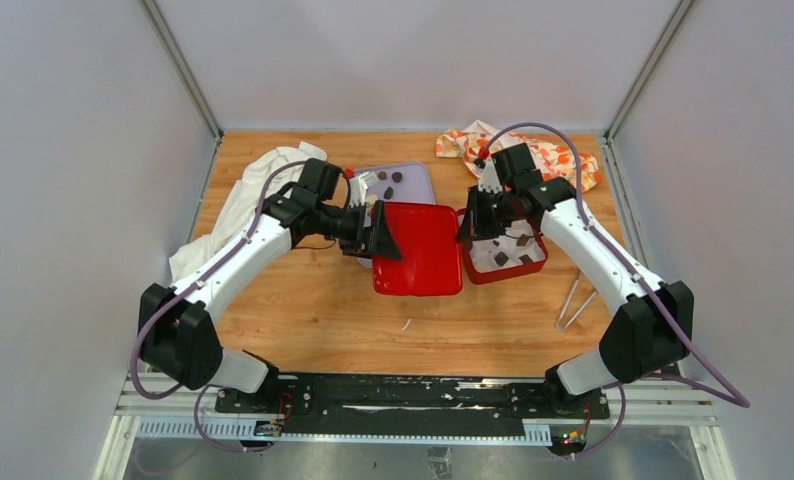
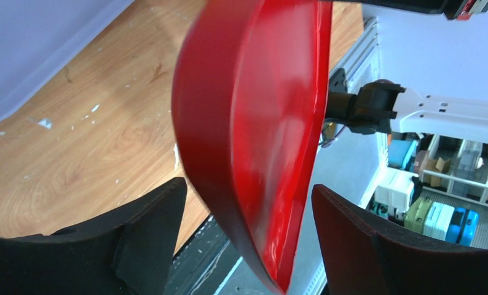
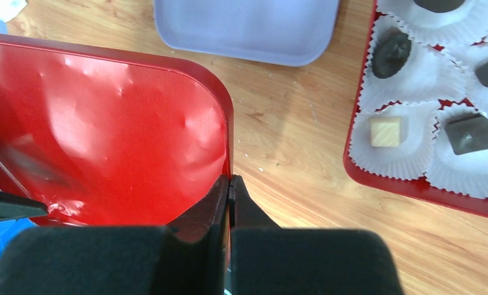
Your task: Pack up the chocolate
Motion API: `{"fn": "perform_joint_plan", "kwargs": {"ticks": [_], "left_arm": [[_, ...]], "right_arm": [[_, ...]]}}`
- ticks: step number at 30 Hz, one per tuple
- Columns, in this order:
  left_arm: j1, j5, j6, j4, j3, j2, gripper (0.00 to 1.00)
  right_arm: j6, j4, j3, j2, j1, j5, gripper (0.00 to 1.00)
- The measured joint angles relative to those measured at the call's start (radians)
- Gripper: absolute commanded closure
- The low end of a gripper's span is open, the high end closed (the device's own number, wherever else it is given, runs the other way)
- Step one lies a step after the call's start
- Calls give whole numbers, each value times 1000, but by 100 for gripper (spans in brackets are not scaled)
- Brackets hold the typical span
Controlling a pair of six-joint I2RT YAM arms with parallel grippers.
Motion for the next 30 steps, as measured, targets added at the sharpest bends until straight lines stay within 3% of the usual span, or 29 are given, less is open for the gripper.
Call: {"fn": "perform_joint_plan", "kwargs": {"ticks": [3, 8, 21, 24, 27, 30], "left_arm": [[0, 21, -39, 53, -10, 2, 27], [0, 34, -83, 123, -11, 14, 46], [0, 50, -193, 236, -16, 42, 73], [0, 55, -217, 254, -19, 43, 84], [0, 60, -235, 269, -20, 45, 98], [2, 61, -247, 278, -28, 46, 100]], "right_arm": [[2, 11, 0, 0, 0, -35, 100], [13, 21, -8, 0, -2, -70, 100], [29, 47, -32, 0, -25, -117, 100], [33, 56, -46, 0, -33, -126, 100], [34, 59, -51, 0, -35, -129, 95], [36, 60, -51, 0, -36, -129, 85]]}}
